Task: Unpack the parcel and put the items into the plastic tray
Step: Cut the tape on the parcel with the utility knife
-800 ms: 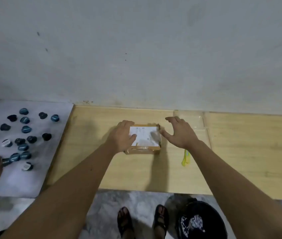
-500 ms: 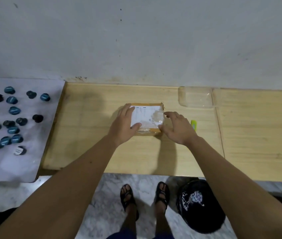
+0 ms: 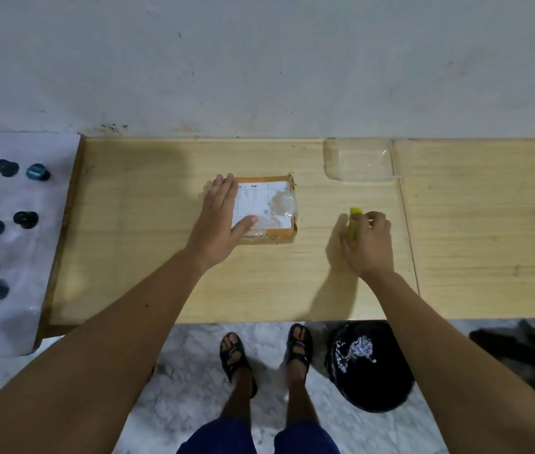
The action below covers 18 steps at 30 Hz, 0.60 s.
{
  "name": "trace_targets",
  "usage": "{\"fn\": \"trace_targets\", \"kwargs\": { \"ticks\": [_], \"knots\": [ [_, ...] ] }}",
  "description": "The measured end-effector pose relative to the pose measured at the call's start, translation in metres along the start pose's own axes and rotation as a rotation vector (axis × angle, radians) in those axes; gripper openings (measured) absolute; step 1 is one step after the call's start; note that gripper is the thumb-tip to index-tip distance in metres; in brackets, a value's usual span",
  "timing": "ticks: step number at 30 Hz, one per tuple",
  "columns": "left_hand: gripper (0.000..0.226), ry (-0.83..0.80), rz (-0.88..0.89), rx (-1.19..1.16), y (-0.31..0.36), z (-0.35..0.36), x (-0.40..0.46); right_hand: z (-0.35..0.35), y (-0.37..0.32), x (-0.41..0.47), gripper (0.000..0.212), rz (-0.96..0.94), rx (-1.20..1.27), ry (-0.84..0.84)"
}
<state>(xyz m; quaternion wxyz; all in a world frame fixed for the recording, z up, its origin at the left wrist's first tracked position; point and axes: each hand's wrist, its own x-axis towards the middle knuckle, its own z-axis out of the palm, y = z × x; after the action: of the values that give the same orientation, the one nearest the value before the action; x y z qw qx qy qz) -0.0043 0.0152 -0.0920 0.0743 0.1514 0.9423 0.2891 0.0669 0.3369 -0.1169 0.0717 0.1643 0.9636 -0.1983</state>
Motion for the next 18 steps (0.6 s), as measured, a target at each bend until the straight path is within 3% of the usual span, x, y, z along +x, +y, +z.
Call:
{"fn": "trace_targets", "kwargs": {
  "ticks": [5, 8, 12, 15, 18],
  "knots": [
    [0.083, 0.026, -0.001, -0.012, 0.001, 0.003, 0.005, 0.013, 0.008, -0.008, 0.056, 0.202, 0.259, -0.002],
    [0.081, 0.037, 0.006, -0.014, 0.0, 0.006, 0.008, 0.014, 0.004, -0.007, 0.062, 0.214, 0.37, 0.001],
    [0.081, 0.045, 0.014, -0.003, 0.0, 0.008, 0.01, 0.01, -0.005, -0.007, 0.052, 0.162, 0.535, -0.048],
    [0.08, 0.047, 0.03, 0.022, 0.0, 0.007, 0.01, 0.002, -0.025, -0.007, 0.046, 0.19, 0.797, -0.084],
    [0.08, 0.045, 0.071, 0.117, -0.001, 0.007, 0.011, -0.012, -0.045, -0.009, 0.057, 0.229, 1.046, -0.167]
  ]
}}
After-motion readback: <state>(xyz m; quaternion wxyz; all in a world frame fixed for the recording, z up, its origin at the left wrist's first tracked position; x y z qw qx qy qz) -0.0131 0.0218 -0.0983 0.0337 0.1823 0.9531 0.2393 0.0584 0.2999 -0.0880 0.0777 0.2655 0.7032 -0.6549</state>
